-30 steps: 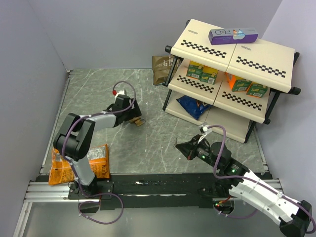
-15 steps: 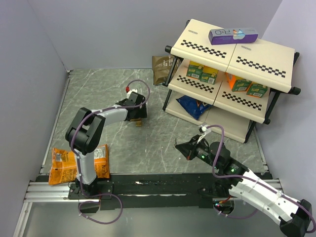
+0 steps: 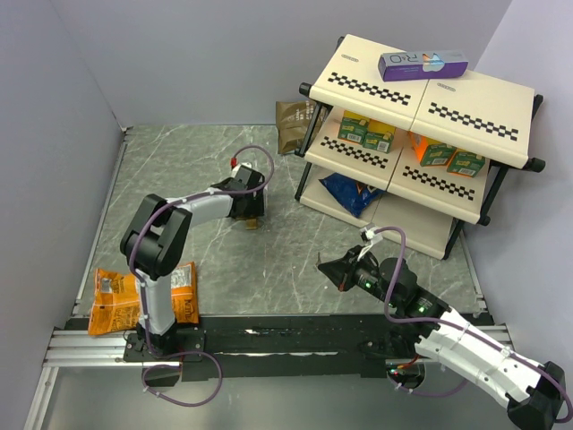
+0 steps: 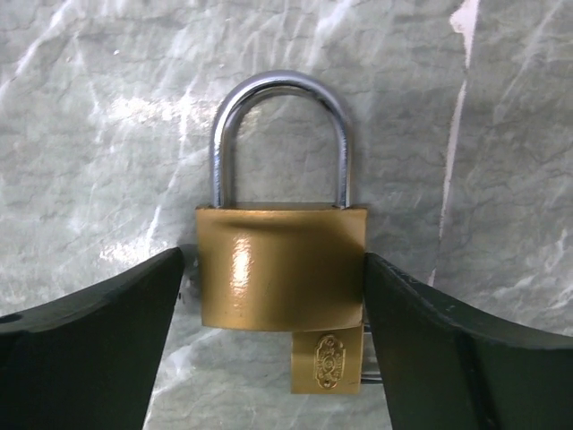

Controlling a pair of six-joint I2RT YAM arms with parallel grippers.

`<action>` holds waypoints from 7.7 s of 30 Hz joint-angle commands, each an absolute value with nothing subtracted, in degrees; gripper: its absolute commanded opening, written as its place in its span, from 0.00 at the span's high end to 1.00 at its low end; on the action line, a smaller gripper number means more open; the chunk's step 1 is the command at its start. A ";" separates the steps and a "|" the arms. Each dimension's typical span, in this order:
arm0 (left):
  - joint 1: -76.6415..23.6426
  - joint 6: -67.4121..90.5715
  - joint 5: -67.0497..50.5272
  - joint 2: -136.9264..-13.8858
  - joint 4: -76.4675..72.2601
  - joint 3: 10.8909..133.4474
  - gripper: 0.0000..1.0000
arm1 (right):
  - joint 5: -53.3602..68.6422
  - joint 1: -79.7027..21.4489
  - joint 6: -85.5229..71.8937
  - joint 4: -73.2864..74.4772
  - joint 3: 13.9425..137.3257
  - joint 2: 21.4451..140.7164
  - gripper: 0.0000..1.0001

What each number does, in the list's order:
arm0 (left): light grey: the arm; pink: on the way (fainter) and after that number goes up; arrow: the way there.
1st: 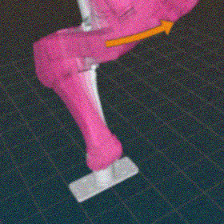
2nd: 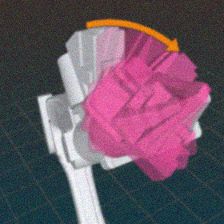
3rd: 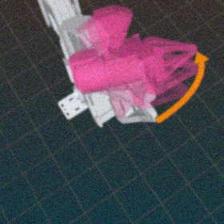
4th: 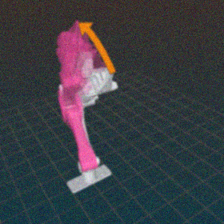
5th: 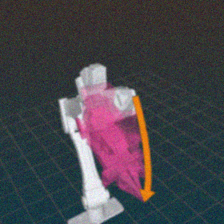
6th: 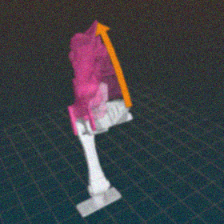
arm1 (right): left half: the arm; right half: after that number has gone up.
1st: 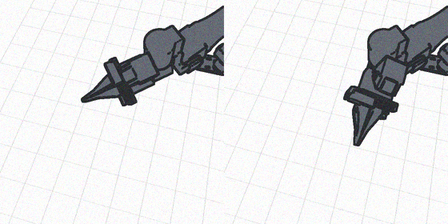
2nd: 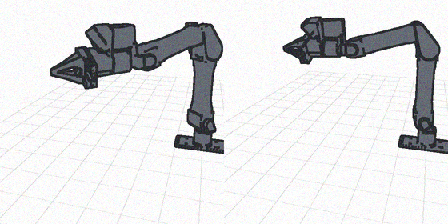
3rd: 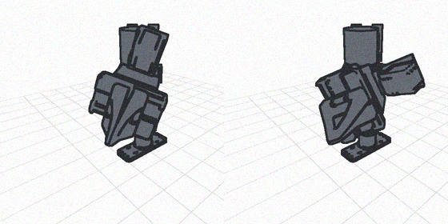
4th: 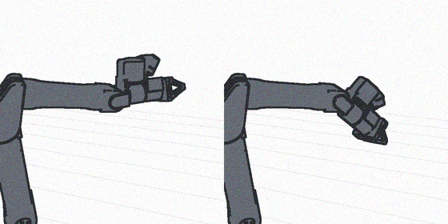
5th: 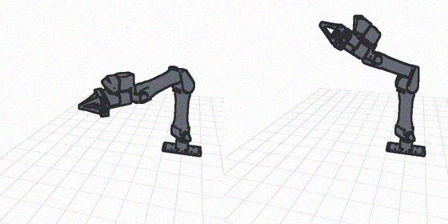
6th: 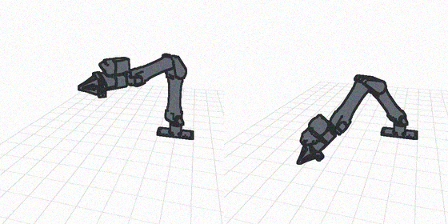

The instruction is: Unlock with the key

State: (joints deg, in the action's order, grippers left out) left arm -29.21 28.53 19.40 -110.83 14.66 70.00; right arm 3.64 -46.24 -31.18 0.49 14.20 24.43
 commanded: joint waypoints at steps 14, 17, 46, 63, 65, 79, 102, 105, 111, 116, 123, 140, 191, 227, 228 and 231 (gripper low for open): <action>-28.92 26.54 8.10 -116.54 20.92 69.17 0.71 | 2.46 -46.05 -32.78 2.81 13.27 19.25 1.00; -28.92 27.51 5.81 -115.14 20.83 69.61 0.99 | 1.93 -46.14 -32.08 2.99 13.71 20.47 1.00; -29.71 39.38 1.32 -77.43 3.08 49.92 0.99 | 7.12 -51.06 -35.42 -18.88 22.57 54.57 1.00; -32.34 40.08 0.88 -75.85 1.32 49.39 0.99 | 13.97 -51.33 -40.78 -33.66 33.83 79.79 1.00; -32.34 39.99 1.40 -75.50 1.32 49.39 0.99 | 15.20 -50.36 -42.36 -35.50 33.75 80.85 1.00; -32.70 39.29 1.06 -74.71 0.97 49.48 0.99 | 21.36 -45.88 -44.65 -38.59 37.44 87.19 1.00; -33.75 38.76 0.62 -75.41 0.79 49.57 0.99 | 27.24 -41.48 -46.84 -39.81 41.92 94.13 1.00; -33.75 38.76 0.53 -75.50 0.79 49.57 0.99 | 27.51 -40.87 -47.11 -40.34 41.84 94.92 1.00; -33.75 38.67 0.53 -75.67 0.70 49.66 0.99 | 28.47 -40.87 -47.29 -40.61 42.19 96.41 1.00; -33.75 38.50 0.44 -76.11 0.70 49.83 0.99 | 28.83 -40.78 -47.63 -40.87 42.19 96.94 1.00; -33.75 38.41 0.44 -76.29 0.79 49.83 0.99 | 29.00 -40.78 -47.64 -40.61 41.84 96.77 1.00; -33.75 37.97 0.53 -76.64 0.97 50.27 0.99 | 27.86 -42.19 -46.49 -38.14 41.75 95.89 1.00; -33.75 37.97 0.44 -76.73 1.05 50.27 0.99 | 26.72 -40.17 -46.50 -37.18 44.47 97.47 1.00; -35.16 39.99 -1.49 -76.99 -1.13 48.60 0.99 | 19.77 -38.41 -46.32 -42.80 44.83 94.04 1.00; -35.24 39.99 -1.76 -76.99 -1.23 48.52 0.99 | 19.78 -38.32 -46.23 -42.63 44.74 93.87 1.00; -35.24 40.17 -2.11 -77.17 -1.32 48.52 0.99 | 19.51 -38.15 -45.88 -42.63 44.74 93.60 1.00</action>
State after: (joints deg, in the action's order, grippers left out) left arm -33.58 38.65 2.68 -77.84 2.20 48.01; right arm 25.21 -40.60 -46.65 -37.34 42.44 96.51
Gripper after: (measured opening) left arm 0.695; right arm 0.008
